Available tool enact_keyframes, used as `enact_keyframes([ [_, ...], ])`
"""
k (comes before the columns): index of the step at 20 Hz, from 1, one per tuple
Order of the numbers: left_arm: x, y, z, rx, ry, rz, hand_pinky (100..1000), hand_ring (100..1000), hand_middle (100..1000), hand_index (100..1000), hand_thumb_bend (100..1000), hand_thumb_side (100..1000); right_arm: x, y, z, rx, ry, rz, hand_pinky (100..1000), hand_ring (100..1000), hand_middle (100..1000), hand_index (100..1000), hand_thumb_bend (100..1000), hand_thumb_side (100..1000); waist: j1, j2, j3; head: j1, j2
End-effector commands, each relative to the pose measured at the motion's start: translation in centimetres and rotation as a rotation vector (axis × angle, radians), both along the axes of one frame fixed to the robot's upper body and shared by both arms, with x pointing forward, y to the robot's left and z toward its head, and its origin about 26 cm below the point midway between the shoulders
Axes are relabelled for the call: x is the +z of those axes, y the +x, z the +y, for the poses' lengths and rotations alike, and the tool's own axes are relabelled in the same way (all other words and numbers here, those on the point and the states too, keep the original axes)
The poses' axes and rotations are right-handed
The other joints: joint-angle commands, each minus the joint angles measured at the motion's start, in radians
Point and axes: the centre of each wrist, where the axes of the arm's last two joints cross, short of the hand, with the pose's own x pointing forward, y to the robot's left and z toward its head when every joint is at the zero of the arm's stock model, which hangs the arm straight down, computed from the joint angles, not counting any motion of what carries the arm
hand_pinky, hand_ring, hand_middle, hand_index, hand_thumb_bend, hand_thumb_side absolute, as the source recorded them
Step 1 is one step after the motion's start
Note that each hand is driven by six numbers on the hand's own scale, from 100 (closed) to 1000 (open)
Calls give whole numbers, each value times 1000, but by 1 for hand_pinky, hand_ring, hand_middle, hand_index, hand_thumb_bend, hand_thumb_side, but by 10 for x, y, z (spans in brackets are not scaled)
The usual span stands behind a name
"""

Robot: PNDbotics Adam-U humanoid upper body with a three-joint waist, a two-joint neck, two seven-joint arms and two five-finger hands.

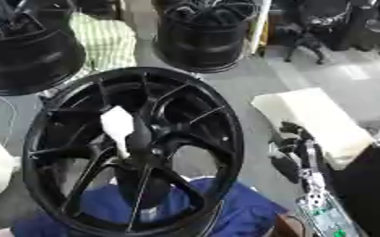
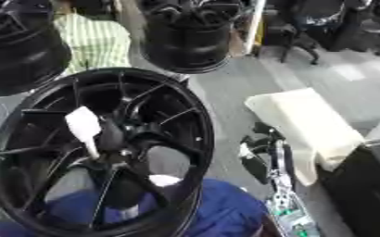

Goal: Pull the pin out of the wheel hub.

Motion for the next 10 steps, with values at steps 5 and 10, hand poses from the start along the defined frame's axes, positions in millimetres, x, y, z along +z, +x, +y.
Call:
enact_keyframes([
  [5, 12, 3, 1, -4, 19, -37, 468, 900, 628, 772, 121, 539, 8, 2, 0, -4, -6, -30, 521, 552, 674, 790, 100, 100, 4, -7, -1, 0, -8],
  [10, 29, 11, 7, -19, 59, -96, 469, 898, 630, 774, 122, 537, 8, 1, -1, -8, -9, -28, 520, 550, 669, 788, 100, 100, 10, -11, -2, -4, -7],
])
